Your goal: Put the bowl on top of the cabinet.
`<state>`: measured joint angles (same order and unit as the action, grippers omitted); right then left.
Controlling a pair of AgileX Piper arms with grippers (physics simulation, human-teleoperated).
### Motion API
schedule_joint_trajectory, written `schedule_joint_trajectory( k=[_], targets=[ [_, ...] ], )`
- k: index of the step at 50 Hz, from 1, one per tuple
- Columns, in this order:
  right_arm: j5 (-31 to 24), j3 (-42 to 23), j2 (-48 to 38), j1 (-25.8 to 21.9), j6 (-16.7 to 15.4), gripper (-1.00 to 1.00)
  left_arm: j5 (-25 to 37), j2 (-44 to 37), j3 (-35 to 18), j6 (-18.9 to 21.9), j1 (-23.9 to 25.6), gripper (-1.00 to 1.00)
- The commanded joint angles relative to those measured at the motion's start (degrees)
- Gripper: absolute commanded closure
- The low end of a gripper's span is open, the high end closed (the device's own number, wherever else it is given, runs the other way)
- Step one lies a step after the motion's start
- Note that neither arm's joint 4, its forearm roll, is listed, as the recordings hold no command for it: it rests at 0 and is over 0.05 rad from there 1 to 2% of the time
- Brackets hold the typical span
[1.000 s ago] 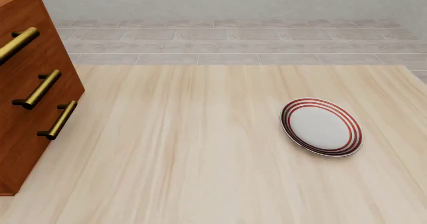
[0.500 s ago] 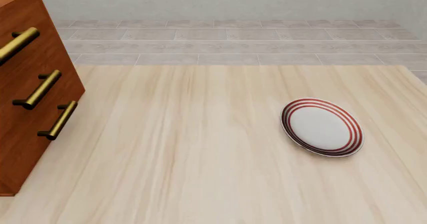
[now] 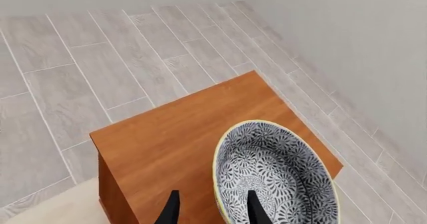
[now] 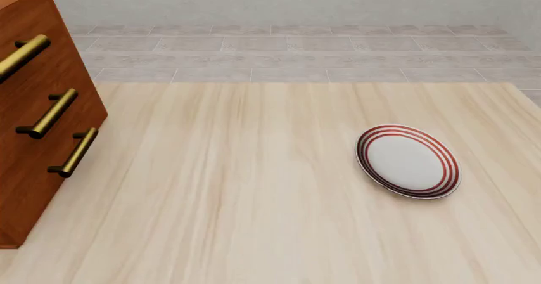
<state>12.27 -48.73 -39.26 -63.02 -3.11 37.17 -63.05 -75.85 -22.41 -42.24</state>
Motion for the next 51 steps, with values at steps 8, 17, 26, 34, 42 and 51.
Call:
schedule_joint_trajectory(
  k=[8, 17, 26, 34, 42, 51],
  targets=[
    [-0.35, -0.12, 0.50, -0.21, -0.20, -1.00, 3.27, 1.52, -4.18, -0.96, -0.90, -1.00],
    [-0.60, -0.24, 0.99, 0.04, -0.25, -1.00, 5.26, 2.09, -6.98, -1.88, 0.36, -1.00],
    [-0.62, -0.25, 1.16, 0.02, -0.36, -1.00, 7.58, 2.43, -10.62, -2.00, 1.35, -1.00],
    [-0.45, -0.28, 1.01, -0.03, -0.40, -1.00, 9.29, 2.23, -14.05, -2.54, 2.56, -1.00],
    [-0.48, -0.33, 1.09, -0.05, -0.42, -1.00, 10.95, 2.57, -16.86, -3.05, 3.89, -1.00],
    [-0.39, -0.38, 1.04, -0.03, -0.50, -1.00, 11.50, 2.71, -18.16, -3.34, 4.69, -1.00]
  ],
)
